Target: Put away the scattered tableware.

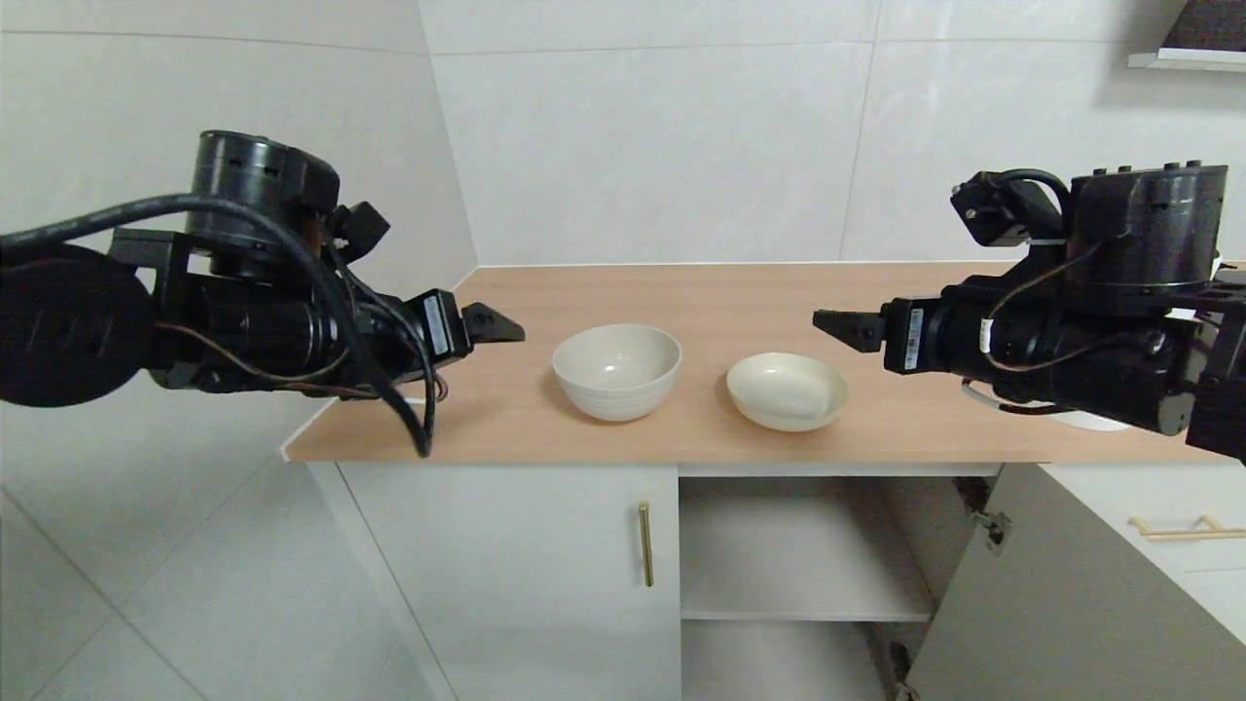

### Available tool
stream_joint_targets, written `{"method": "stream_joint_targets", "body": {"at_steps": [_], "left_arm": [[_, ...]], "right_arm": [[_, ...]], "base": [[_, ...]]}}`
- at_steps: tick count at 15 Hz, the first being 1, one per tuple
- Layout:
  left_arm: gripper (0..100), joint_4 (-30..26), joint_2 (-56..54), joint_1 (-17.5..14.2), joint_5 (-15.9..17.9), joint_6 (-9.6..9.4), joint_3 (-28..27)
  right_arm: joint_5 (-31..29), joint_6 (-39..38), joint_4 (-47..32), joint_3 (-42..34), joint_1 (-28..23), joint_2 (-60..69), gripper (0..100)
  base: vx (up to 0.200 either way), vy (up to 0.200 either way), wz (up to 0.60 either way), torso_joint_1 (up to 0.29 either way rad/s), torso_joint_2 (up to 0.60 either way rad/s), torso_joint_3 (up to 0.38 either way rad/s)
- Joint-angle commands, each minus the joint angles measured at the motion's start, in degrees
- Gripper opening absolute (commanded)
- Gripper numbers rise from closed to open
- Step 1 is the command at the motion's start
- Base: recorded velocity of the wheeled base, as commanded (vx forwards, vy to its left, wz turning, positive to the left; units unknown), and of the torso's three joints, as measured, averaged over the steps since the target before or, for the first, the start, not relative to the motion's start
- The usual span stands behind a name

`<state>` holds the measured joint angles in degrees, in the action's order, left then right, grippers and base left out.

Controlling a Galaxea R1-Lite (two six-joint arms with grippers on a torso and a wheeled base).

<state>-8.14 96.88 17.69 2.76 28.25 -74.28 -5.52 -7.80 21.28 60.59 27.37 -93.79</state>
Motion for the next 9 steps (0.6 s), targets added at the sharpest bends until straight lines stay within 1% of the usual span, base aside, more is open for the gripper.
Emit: {"method": "stream_joint_targets", "body": {"at_steps": [1, 3, 4, 5, 6, 9], "left_arm": [[100, 0.0, 4.9, 2.1, -2.7, 2.16, -3.4], [100, 2.2, 10.6, 4.2, -10.1, 2.25, -4.9], [100, 4.1, 14.0, 4.6, -13.3, 2.52, -6.1], [100, 6.8, 17.5, 4.9, -15.8, 2.69, -6.7], [100, 9.8, 19.9, 5.3, -17.4, 2.6, -6.6], [100, 10.6, 20.2, 5.3, -17.4, 2.6, -6.6]], "right_arm": [[-2.3, -2.7, -4.7, 4.6, -0.1, -2.6, 100], [-3.8, -4.6, -7.0, 6.4, -0.2, -3.4, 100], [-4.1, -4.6, -7.0, 6.4, -0.3, -3.6, 100], [-4.1, -4.6, -7.0, 6.3, -0.2, -3.6, 100], [-4.1, -4.6, -7.0, 6.3, -0.3, -3.5, 100], [-4.2, -4.7, -7.0, 6.0, -0.3, -3.4, 100]], "base": [[0.0, 0.0, 0.0, 0.0, 0.0, 0.0], [0.0, 0.0, 0.0, 0.0, 0.0, 0.0], [0.0, 0.0, 0.0, 0.0, 0.0, 0.0], [0.0, 0.0, 0.0, 0.0, 0.0, 0.0], [0.0, 0.0, 0.0, 0.0, 0.0, 0.0], [0.0, 0.0, 0.0, 0.0, 0.0, 0.0]]}}
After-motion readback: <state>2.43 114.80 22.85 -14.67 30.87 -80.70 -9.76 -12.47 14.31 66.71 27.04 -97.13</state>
